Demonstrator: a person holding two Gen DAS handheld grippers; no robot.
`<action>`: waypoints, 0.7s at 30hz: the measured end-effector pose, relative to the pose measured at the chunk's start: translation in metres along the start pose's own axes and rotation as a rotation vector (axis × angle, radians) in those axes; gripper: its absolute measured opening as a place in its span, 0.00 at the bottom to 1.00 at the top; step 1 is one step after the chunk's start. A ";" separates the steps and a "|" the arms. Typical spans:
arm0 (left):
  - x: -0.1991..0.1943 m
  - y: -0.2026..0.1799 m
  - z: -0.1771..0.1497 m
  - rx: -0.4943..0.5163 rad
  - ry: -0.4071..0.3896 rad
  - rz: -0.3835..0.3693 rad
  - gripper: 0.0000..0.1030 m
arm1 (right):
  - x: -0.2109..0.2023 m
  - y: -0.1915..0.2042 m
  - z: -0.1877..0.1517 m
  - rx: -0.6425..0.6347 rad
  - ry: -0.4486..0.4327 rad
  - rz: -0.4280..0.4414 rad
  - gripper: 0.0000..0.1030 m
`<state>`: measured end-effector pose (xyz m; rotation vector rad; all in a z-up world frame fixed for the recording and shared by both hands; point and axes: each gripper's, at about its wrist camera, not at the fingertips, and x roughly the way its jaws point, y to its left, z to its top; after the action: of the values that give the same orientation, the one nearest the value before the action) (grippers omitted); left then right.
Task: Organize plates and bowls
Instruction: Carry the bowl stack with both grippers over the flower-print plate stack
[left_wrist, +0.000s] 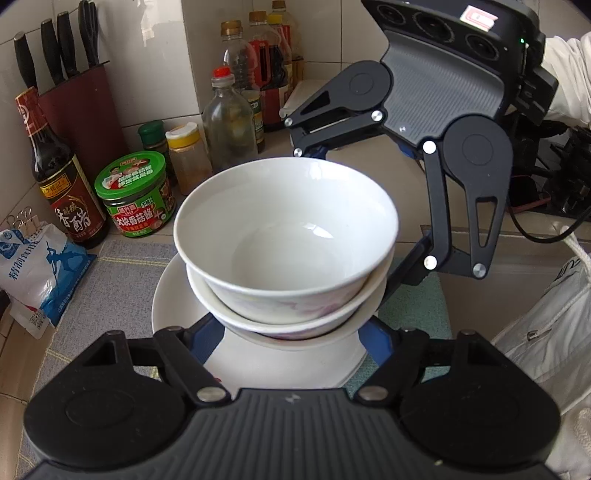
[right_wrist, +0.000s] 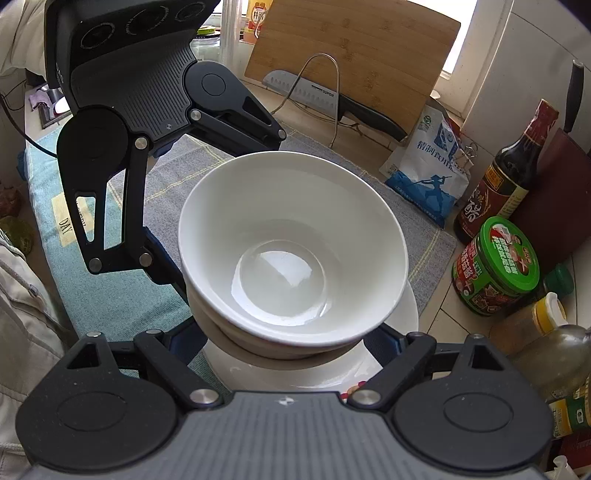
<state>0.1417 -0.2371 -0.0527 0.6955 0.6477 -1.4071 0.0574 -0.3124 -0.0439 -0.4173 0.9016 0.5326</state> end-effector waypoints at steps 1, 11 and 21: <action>0.003 0.001 0.001 0.002 0.001 0.000 0.76 | 0.001 -0.002 -0.001 0.003 0.003 0.000 0.91; 0.022 0.015 0.004 0.015 0.005 0.018 0.76 | 0.013 -0.017 -0.005 0.015 0.018 -0.032 0.91; 0.032 0.020 0.002 0.004 0.017 0.040 0.76 | 0.024 -0.025 -0.005 0.011 0.024 -0.041 0.91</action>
<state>0.1631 -0.2586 -0.0744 0.7211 0.6415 -1.3673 0.0812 -0.3285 -0.0635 -0.4321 0.9168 0.4863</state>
